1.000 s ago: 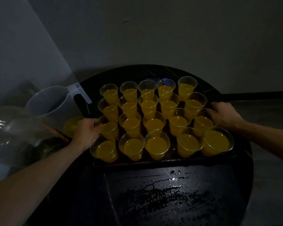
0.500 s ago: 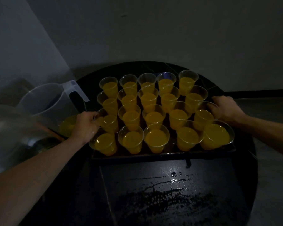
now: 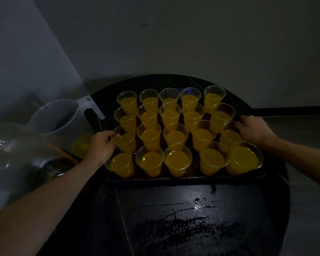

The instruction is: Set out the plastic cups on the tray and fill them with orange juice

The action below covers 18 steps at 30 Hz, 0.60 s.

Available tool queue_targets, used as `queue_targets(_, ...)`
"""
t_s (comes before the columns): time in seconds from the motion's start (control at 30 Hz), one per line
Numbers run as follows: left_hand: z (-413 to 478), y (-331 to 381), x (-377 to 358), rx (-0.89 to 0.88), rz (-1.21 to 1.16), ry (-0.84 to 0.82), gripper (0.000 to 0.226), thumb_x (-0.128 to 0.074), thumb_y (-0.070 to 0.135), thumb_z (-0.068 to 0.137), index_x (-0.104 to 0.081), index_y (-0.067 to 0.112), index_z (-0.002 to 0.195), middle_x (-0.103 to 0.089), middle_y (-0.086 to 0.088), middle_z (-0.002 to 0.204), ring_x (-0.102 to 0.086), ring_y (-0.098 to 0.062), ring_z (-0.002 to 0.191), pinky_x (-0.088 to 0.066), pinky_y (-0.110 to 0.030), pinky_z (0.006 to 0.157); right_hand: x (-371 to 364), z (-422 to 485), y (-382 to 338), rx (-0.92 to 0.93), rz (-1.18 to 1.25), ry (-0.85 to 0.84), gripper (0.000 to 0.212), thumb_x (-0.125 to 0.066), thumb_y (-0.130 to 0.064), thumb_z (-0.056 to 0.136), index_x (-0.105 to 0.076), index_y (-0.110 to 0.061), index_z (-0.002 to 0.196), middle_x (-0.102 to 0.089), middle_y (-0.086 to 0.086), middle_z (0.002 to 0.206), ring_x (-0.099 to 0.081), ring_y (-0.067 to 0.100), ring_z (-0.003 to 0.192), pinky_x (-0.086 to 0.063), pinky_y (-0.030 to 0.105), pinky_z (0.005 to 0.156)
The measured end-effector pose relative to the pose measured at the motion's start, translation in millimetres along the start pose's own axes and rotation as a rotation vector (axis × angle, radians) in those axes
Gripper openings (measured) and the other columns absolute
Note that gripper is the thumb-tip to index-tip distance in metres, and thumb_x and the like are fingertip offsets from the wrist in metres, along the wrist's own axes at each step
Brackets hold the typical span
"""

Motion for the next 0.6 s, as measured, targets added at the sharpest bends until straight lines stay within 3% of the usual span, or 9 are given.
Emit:
queue_targets(0.13,-0.9,3.5,-1.6,-0.003,0.005,0.0,0.02,-0.06,0.018,0.101,-0.071,0.004,0.092,-0.07,-0.016,0.094,-0.067,-0.034,0.094,-0.054,-0.049,0.088,1.5,1.9,-1.7,0.004,-0.013,-0.008,0.027,-0.055,-0.032,0.1,-0.058,-0.009,0.084,-0.064,0.009,0.076,-0.063,0.021,0.066,-0.041,0.026,0.052)
queue_targets(0.3,0.0,4.3,-0.1,0.049,0.004,-0.028,0.019,-0.062,0.02,0.1,-0.072,0.006,0.089,-0.073,-0.013,0.089,-0.07,-0.03,0.091,-0.056,-0.051,0.088,3.2,5.3,-2.5,0.012,-0.071,-0.019,0.024,-0.061,-0.03,0.097,-0.057,-0.011,0.083,-0.062,0.005,0.076,-0.06,0.016,0.066,-0.039,0.024,0.051)
queue_targets(0.4,-3.5,8.4,-0.6,0.065,-0.044,-0.013,0.022,-0.058,0.023,0.102,-0.073,0.011,0.092,-0.073,-0.011,0.089,-0.07,-0.028,0.09,-0.056,-0.043,0.083,4.1,7.6,-0.3,0.012,-0.043,-0.04,0.021,-0.063,-0.03,0.096,-0.057,-0.012,0.086,-0.063,0.005,0.079,-0.062,0.017,0.07,-0.041,0.024,0.053)
queue_targets(0.6,-24.1,11.9,-6.2,0.221,-0.29,0.09,0.027,-0.05,0.028,0.107,-0.071,0.024,0.091,-0.073,-0.004,0.093,-0.069,-0.023,0.095,-0.054,-0.034,0.076,7.8,2.0,-1.3,-0.025,0.026,-0.059,0.03,-0.044,-0.039,0.104,-0.056,-0.015,0.089,-0.065,0.008,0.083,-0.062,0.015,0.072,-0.039,0.026,0.056)
Point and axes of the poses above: each hand's wrist, its own z-axis towards the middle knuckle, its own x-axis out of the back of the hand, y = z × x, the point moved 1 cm from there along z, towards the middle knuckle
